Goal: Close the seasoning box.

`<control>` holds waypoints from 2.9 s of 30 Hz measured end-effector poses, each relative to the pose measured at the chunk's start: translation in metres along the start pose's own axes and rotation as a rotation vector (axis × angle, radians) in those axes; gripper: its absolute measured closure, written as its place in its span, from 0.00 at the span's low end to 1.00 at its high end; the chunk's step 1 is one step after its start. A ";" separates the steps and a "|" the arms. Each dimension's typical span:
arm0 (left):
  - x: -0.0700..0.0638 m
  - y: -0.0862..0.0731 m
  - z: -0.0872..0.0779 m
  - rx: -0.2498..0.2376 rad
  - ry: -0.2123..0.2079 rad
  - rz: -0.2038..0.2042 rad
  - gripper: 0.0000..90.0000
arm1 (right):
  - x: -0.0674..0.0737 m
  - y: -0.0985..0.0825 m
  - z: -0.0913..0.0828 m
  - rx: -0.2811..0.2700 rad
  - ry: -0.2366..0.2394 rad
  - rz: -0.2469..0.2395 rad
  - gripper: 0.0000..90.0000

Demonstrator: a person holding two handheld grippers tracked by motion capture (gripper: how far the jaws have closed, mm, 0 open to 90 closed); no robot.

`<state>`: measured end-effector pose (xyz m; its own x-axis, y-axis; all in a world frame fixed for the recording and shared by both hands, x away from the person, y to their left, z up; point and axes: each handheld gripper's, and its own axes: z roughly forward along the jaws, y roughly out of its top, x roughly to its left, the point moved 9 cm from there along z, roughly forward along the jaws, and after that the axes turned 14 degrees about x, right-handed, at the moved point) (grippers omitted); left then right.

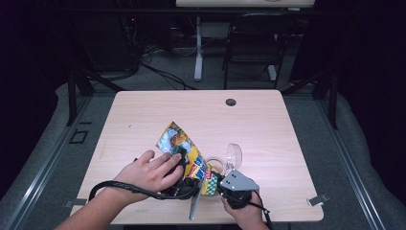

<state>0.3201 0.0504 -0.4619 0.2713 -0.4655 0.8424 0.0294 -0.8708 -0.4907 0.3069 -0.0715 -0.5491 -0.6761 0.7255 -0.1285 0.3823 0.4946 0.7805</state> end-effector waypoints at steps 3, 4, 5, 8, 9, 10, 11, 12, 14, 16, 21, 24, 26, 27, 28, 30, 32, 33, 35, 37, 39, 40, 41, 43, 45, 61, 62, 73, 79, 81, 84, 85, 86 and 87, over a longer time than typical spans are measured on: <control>0.003 0.000 -0.001 -0.002 0.027 0.018 0.94 | 0.000 0.000 0.000 -0.003 -0.003 -0.002 1.00; 0.001 0.000 0.000 -0.002 0.015 0.006 0.94 | 0.000 0.001 0.000 -0.005 0.000 0.000 1.00; -0.001 -0.001 0.000 0.000 0.002 0.000 0.94 | 0.000 0.001 0.000 -0.006 -0.001 0.001 1.00; -0.001 -0.002 0.000 0.002 0.003 -0.002 0.95 | 0.000 0.001 0.000 -0.004 -0.002 -0.002 1.00; -0.001 -0.002 0.000 0.002 0.002 -0.002 0.95 | 0.000 0.001 0.000 -0.006 -0.004 0.000 1.00; 0.001 -0.002 0.000 -0.001 0.017 0.005 0.95 | 0.000 0.001 0.000 -0.005 -0.003 0.000 1.00; -0.001 -0.002 0.000 -0.001 0.004 -0.007 0.95 | -0.001 0.001 0.000 -0.006 -0.003 0.000 1.00; -0.003 -0.002 0.001 -0.002 -0.010 -0.014 0.95 | -0.001 0.001 0.000 -0.006 -0.004 0.000 1.00; -0.002 -0.002 0.001 -0.003 -0.003 -0.012 0.95 | -0.001 0.001 0.000 -0.008 -0.005 0.002 1.00; -0.001 -0.003 0.001 -0.005 0.004 -0.013 0.95 | -0.001 0.002 -0.001 -0.008 -0.004 0.001 1.00; -0.006 -0.004 0.003 -0.008 -0.024 -0.042 0.95 | -0.002 0.002 -0.001 -0.010 -0.005 0.002 1.00; -0.008 -0.005 0.004 -0.009 -0.042 -0.056 0.95 | -0.002 0.003 -0.001 -0.014 -0.008 0.003 1.00; -0.009 -0.006 0.004 -0.011 -0.036 -0.069 0.95 | -0.001 0.003 -0.002 -0.015 -0.007 0.002 1.00; -0.010 -0.007 0.004 -0.012 -0.051 -0.077 0.95 | -0.001 0.003 -0.002 -0.017 -0.006 0.002 1.00; -0.011 -0.007 0.005 -0.014 -0.054 -0.084 0.95 | -0.001 0.003 -0.002 -0.017 -0.008 0.002 1.00; -0.014 -0.008 0.006 -0.016 -0.068 -0.097 0.95 | -0.002 0.004 -0.002 -0.018 -0.008 0.003 1.00; -0.016 -0.008 0.006 -0.019 -0.071 -0.113 0.95 | -0.002 0.004 -0.002 -0.019 -0.008 0.002 1.00; -0.017 -0.009 0.007 -0.020 -0.075 -0.118 0.96 | -0.001 0.004 -0.002 -0.021 -0.008 0.003 1.00; -0.020 -0.009 0.008 -0.020 -0.081 -0.127 0.96 | -0.001 0.004 -0.002 -0.021 -0.008 0.003 1.00; -0.023 -0.010 0.008 -0.024 -0.091 -0.136 0.96 | -0.001 0.004 -0.002 -0.022 -0.006 0.003 1.00; -0.024 -0.011 0.009 -0.024 -0.094 -0.143 0.96 | -0.001 0.005 -0.002 -0.022 -0.008 0.001 1.00; -0.025 -0.012 0.009 -0.024 -0.095 -0.146 0.96 | -0.001 0.005 -0.002 -0.023 -0.008 0.000 1.00; -0.026 -0.012 0.009 -0.022 -0.099 -0.150 0.96 | -0.001 0.005 -0.002 -0.024 -0.008 -0.001 1.00; -0.026 -0.012 0.009 -0.031 -0.101 -0.167 0.96 | 0.000 0.006 -0.002 -0.026 -0.008 -0.002 1.00; -0.027 -0.013 0.010 -0.029 -0.102 -0.176 0.96 | 0.000 0.007 -0.002 -0.025 -0.013 -0.007 1.00; -0.039 -0.014 0.015 -0.051 -0.156 -0.281 0.96 | -0.001 0.010 -0.002 -0.036 -0.018 -0.004 1.00; -0.041 -0.014 0.015 -0.053 -0.164 -0.290 0.96 | -0.001 0.010 -0.002 -0.036 -0.019 -0.004 1.00; -0.048 -0.014 0.018 -0.068 -0.191 -0.346 0.96 | -0.002 0.011 -0.001 -0.039 -0.024 -0.006 1.00; -0.051 -0.014 0.019 -0.073 -0.208 -0.376 0.96 | -0.002 0.012 -0.001 -0.046 -0.025 -0.007 1.00; -0.053 -0.014 0.019 -0.077 -0.214 -0.386 0.96 | -0.002 0.012 -0.001 -0.046 -0.026 -0.009 1.00; -0.056 -0.014 0.019 -0.085 -0.222 -0.416 0.96 | -0.001 0.013 -0.001 -0.050 -0.025 -0.011 1.00; -0.057 -0.014 0.019 -0.083 -0.230 -0.421 0.96 | -0.001 0.013 -0.001 -0.050 -0.026 -0.011 1.00; -0.058 -0.013 0.019 -0.087 -0.235 -0.430 0.96 | -0.001 0.013 -0.001 -0.049 -0.026 -0.011 1.00; -0.060 -0.013 0.020 -0.090 -0.241 -0.433 0.96 | -0.001 0.013 -0.001 -0.048 -0.025 -0.011 1.00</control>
<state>0.3227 0.0924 -0.5101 0.4678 -0.0184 0.8837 0.1080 -0.9911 -0.0778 0.3122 -0.0662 -0.5382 -0.6638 0.7322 -0.1522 0.3435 0.4793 0.8076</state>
